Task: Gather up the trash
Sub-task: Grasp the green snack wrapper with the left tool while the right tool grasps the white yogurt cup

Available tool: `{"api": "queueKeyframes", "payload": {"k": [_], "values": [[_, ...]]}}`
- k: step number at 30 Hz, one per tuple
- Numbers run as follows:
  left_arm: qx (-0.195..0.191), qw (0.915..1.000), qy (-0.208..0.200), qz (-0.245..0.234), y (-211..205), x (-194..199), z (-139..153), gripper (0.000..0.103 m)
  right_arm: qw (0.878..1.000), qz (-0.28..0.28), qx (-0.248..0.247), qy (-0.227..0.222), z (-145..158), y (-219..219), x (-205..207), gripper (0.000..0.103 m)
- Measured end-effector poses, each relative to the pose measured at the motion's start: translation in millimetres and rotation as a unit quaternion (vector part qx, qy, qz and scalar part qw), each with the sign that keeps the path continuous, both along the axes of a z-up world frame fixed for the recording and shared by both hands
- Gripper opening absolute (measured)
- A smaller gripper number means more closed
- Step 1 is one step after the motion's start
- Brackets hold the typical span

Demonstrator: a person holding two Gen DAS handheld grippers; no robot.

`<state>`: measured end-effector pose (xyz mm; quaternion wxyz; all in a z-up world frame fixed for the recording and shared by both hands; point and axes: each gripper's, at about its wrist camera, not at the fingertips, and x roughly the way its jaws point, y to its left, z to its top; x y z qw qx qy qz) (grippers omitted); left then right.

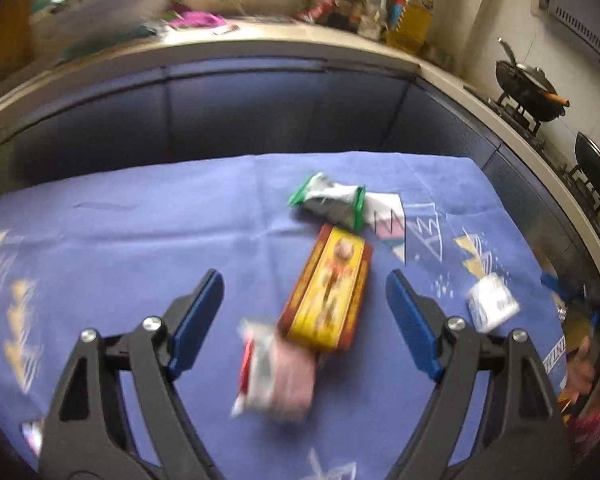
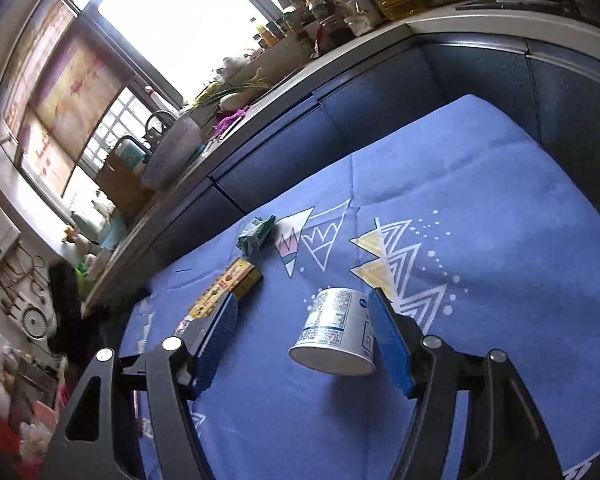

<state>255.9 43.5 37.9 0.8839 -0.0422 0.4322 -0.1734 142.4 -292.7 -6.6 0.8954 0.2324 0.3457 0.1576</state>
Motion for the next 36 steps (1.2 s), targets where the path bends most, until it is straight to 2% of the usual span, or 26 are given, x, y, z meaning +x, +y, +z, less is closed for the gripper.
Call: {"api": "queueKeyframes", "payload": {"k": [2,6,8,11,14,15,16,17,18,19,21,23,27,32,34,36], "values": [[-0.008,0.9991,0.032,-0.028,-19,41,-9,0.081,1.000,-0.013,-0.008,0.005,-6,1,-1,0.067],[0.016,0.9966,0.074,-0.033,-45,106,-35,0.084,0.999,-0.030,-0.025,0.016,-21,-1,0,0.067],[0.032,0.9951,0.090,-0.029,-56,131,-48,0.084,0.999,-0.033,-0.030,0.026,-27,-3,1,0.067],[0.035,0.9926,0.112,-0.030,-63,153,-63,0.084,0.999,-0.032,-0.028,0.031,-34,-5,3,0.067],[0.042,0.9890,0.138,-0.034,-66,162,-75,0.067,0.999,-0.028,-0.028,0.027,-38,-4,5,0.073],[0.038,0.9872,0.150,-0.038,-66,165,-80,0.056,0.999,-0.027,-0.031,0.026,-39,-2,6,0.075],[0.036,0.9861,0.157,-0.040,-66,165,-83,0.040,0.999,-0.024,-0.034,0.026,-41,0,9,0.076],[0.036,0.9856,0.160,-0.042,-67,164,-84,0.035,0.999,-0.021,-0.035,0.027,-41,2,11,0.076],[0.038,0.9860,0.156,-0.042,-67,162,-84,0.023,0.999,-0.018,-0.037,0.028,-42,5,13,0.077],[0.036,0.9857,0.158,-0.046,-67,160,-84,0.016,0.999,-0.014,-0.042,0.029,-44,9,17,0.077],[0.039,0.9870,0.149,-0.045,-67,155,-81,0.009,0.998,-0.010,-0.059,0.032,-47,16,25,0.077],[0.045,0.9894,0.131,-0.044,-68,150,-72,0.009,0.997,-0.009,-0.065,0.039,-53,20,31,0.077],[0.008,0.9935,0.102,-0.050,-62,128,-38,0.008,0.997,-0.011,-0.064,0.046,-63,23,34,0.077],[-0.038,0.9917,0.068,-0.102,-71,70,-5,0.008,0.997,-0.007,-0.053,0.048,-68,22,34,0.077],[-0.053,0.9895,0.065,-0.118,-77,49,-2,0.008,0.998,0.015,-0.039,0.051,-70,24,34,0.062],[-0.073,0.9868,0.067,-0.128,-82,28,-4,0.008,0.997,0.013,-0.047,0.051,-67,28,30,0.061]]}}
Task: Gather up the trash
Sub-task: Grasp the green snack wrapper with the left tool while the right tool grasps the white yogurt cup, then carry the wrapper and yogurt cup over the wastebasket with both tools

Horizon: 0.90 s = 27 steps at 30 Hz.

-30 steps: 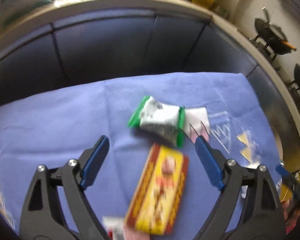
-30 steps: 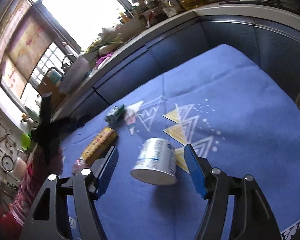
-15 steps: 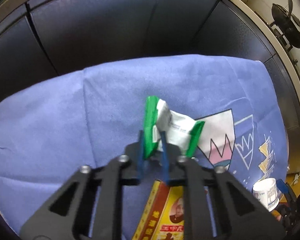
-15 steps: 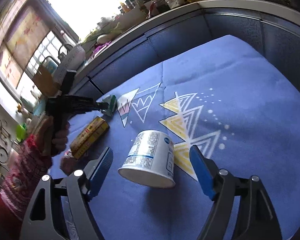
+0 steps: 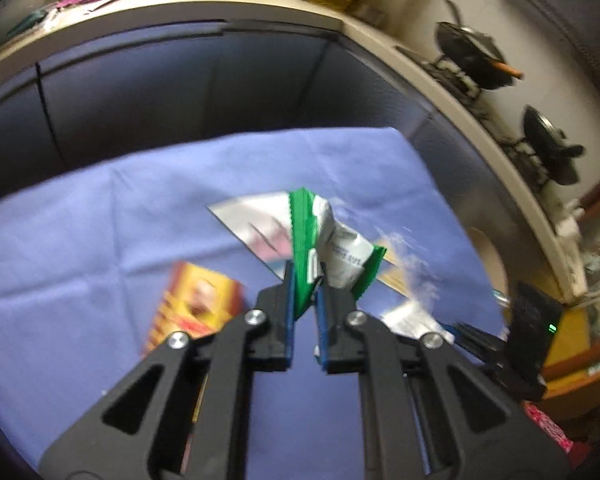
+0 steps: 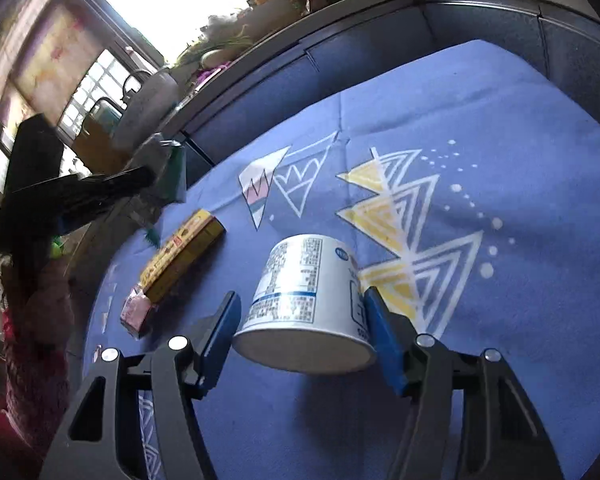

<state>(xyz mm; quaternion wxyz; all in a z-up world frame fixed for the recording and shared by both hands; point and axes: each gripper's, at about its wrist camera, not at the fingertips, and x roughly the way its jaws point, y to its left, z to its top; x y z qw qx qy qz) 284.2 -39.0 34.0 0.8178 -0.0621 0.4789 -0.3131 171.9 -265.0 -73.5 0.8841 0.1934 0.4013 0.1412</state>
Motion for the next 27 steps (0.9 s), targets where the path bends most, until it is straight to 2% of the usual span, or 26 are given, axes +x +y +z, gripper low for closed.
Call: {"api": "queueKeyframes", "payload": {"k": [1,4,12,17,19,27], "values": [[-0.010,0.9999,0.005,-0.002,-2,-9,-2,0.008,1.000,-0.001,-0.013,-0.006,3,2,-4,0.060],[-0.028,0.9995,0.013,-0.005,-11,-26,-9,0.008,1.000,-0.004,-0.005,-0.014,8,-4,-18,0.060],[-0.034,0.9986,0.016,-0.036,-60,-79,-23,0.008,0.998,-0.051,0.012,-0.042,18,-49,-75,0.060],[-0.009,0.9974,0.008,-0.070,-109,-112,-29,0.008,0.993,-0.097,0.029,-0.053,17,-89,-108,0.060],[0.012,0.9967,-0.012,-0.080,-131,-126,-27,0.009,0.991,-0.116,0.039,-0.058,15,-105,-121,0.060],[0.053,0.9917,-0.062,-0.099,-188,-152,-13,0.009,0.983,-0.161,0.061,-0.069,11,-148,-158,0.060]]}}
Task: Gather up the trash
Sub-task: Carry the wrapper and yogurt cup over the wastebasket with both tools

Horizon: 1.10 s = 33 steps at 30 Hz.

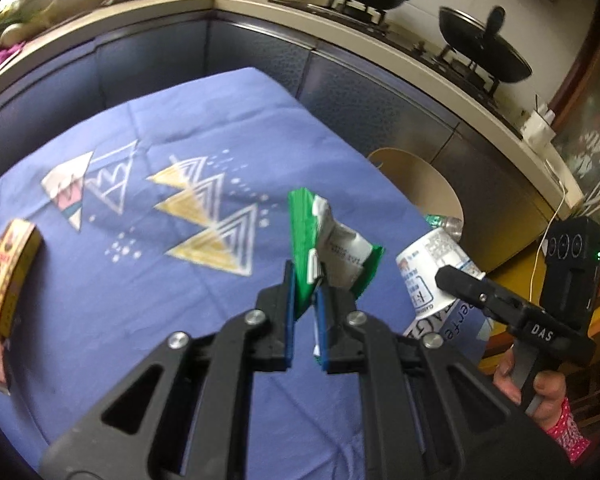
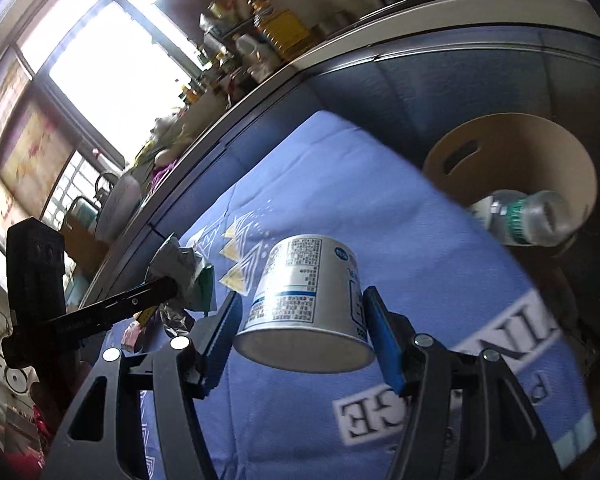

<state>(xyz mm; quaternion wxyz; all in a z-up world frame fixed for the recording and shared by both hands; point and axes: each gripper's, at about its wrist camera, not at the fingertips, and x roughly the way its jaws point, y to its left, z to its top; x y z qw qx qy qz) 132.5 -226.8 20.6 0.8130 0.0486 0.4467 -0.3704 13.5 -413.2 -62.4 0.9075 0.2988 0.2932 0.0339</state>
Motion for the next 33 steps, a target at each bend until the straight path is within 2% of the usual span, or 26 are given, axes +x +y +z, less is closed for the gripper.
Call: {"api": "queueKeyframes", "payload": {"k": [12,20,33], "values": [[0.035,0.9985,-0.041,-0.012,-41,-15,7,0.009,1.000,-0.011,0.017,-0.015,-2,-20,-14,0.060],[0.045,0.9974,-0.052,-0.022,-61,-13,11,0.009,0.999,-0.019,0.018,-0.024,2,-33,-18,0.060],[0.059,0.9940,-0.069,-0.061,-131,-2,18,0.009,0.997,-0.059,0.027,-0.043,10,-92,-15,0.060]]}}
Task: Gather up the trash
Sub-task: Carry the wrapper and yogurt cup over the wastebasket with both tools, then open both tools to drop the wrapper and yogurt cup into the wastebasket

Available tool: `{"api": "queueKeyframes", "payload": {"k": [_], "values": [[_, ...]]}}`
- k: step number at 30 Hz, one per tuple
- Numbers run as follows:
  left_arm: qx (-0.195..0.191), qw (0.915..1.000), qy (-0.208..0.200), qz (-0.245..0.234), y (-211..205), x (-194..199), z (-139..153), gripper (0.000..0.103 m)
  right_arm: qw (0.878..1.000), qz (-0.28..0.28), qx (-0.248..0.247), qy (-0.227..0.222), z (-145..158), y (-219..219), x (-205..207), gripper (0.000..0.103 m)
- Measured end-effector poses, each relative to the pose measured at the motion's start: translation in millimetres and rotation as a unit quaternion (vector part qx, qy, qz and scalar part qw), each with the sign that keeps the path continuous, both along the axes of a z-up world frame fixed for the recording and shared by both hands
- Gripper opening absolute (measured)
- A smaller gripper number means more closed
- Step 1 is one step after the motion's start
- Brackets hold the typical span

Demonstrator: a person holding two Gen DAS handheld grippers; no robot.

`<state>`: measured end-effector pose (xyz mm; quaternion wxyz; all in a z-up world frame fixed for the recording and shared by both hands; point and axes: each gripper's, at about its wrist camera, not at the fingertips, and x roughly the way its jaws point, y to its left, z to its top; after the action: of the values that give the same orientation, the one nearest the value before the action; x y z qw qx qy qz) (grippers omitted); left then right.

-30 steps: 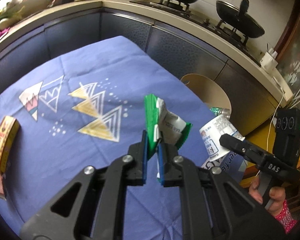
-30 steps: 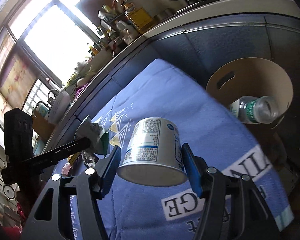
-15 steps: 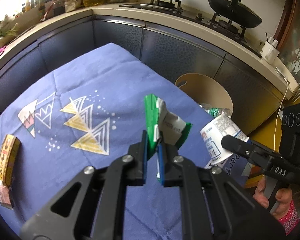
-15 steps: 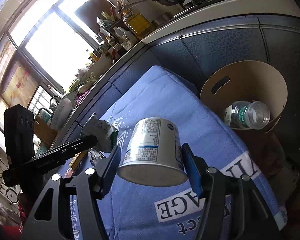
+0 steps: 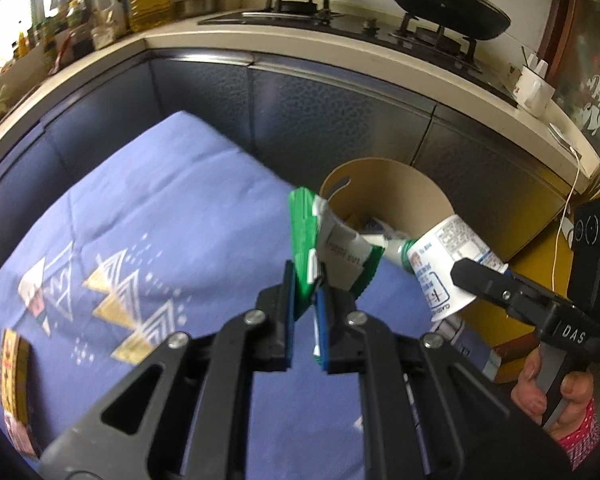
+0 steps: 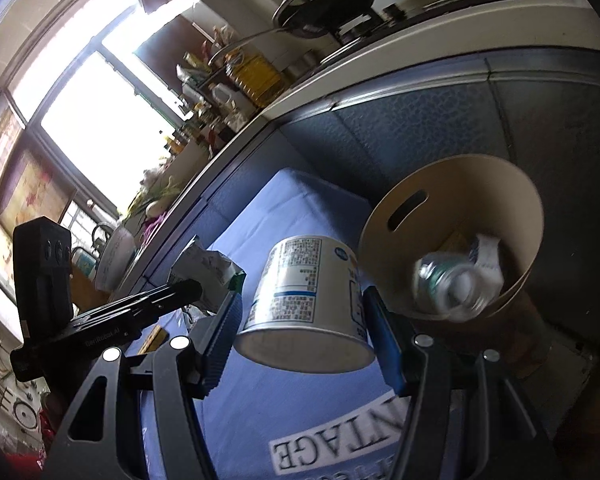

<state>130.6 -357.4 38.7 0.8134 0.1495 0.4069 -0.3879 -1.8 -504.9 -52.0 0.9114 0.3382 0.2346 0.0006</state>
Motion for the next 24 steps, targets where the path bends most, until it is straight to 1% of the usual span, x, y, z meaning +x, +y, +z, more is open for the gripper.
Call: {"api": "queueKeyframes", "payload": {"k": [7,12,17,21,24], "values": [[-0.002,0.9997,0.001,-0.025,-50,7,5,0.009,0.999,-0.044,-0.004,-0.011,6,-48,-7,0.060],[0.000,0.9992,0.008,-0.040,-86,13,0,0.009,0.998,-0.068,-0.007,-0.008,1,-76,-5,0.060],[0.008,0.9987,0.015,-0.049,-121,24,-13,0.009,0.997,-0.075,0.006,0.009,-14,-101,12,0.061],[0.017,0.9982,0.026,-0.051,-139,35,-27,0.009,0.997,-0.074,0.021,0.022,-26,-116,27,0.062],[0.027,0.9979,0.027,-0.052,-150,38,-39,0.011,0.996,-0.078,0.042,0.030,-37,-125,38,0.064]]}}
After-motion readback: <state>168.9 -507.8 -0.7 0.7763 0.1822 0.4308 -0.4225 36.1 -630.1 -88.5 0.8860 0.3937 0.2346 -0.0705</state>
